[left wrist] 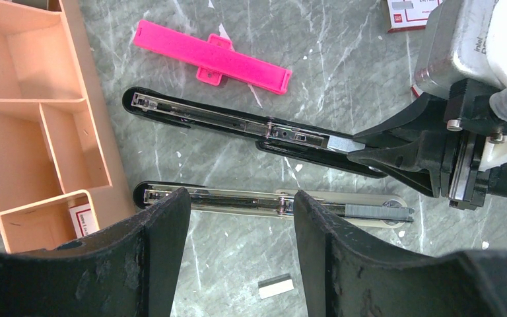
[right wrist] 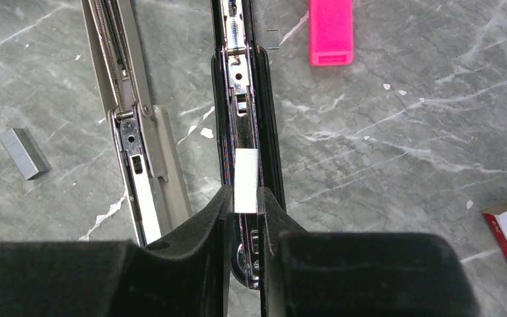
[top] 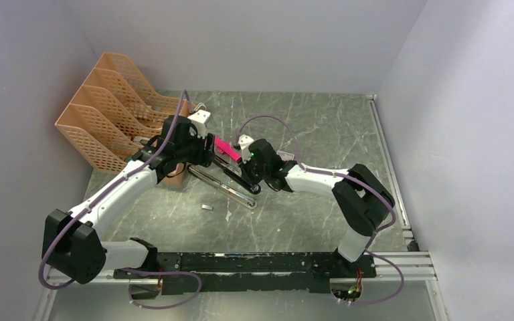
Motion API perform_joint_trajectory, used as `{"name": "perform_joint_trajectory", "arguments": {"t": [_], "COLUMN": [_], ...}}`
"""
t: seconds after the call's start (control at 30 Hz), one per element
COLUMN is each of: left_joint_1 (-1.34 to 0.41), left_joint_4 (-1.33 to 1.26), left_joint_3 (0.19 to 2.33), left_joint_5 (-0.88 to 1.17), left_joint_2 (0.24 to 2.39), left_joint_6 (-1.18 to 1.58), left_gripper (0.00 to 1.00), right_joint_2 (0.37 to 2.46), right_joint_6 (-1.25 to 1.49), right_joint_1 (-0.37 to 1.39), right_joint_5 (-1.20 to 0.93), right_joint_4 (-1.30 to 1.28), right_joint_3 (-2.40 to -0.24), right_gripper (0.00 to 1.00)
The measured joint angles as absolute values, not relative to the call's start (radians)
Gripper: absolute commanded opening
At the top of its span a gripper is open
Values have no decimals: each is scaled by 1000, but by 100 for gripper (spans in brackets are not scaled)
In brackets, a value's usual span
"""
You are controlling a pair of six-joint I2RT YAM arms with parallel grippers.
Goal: Load the staples into the stapler
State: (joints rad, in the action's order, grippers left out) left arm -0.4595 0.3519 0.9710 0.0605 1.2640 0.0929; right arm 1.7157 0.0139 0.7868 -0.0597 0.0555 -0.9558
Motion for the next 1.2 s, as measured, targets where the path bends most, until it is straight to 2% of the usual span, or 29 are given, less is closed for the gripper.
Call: {"name": "perform_joint_trajectory", "arguments": {"t": [1.2], "left_joint_1": [-459], "left_joint_4": [348], "left_joint_3": [971], "left_joint_5": [60], "left_joint_2": [1264], "left_joint_6": [93], "left_gripper": [63], "right_joint_2": [1742], "right_joint_6": [-2], "right_joint_1": [788], "right_joint_5": [-54], "right_joint_4": [-33], "right_joint_3": [-1021], "right_gripper": [0]}}
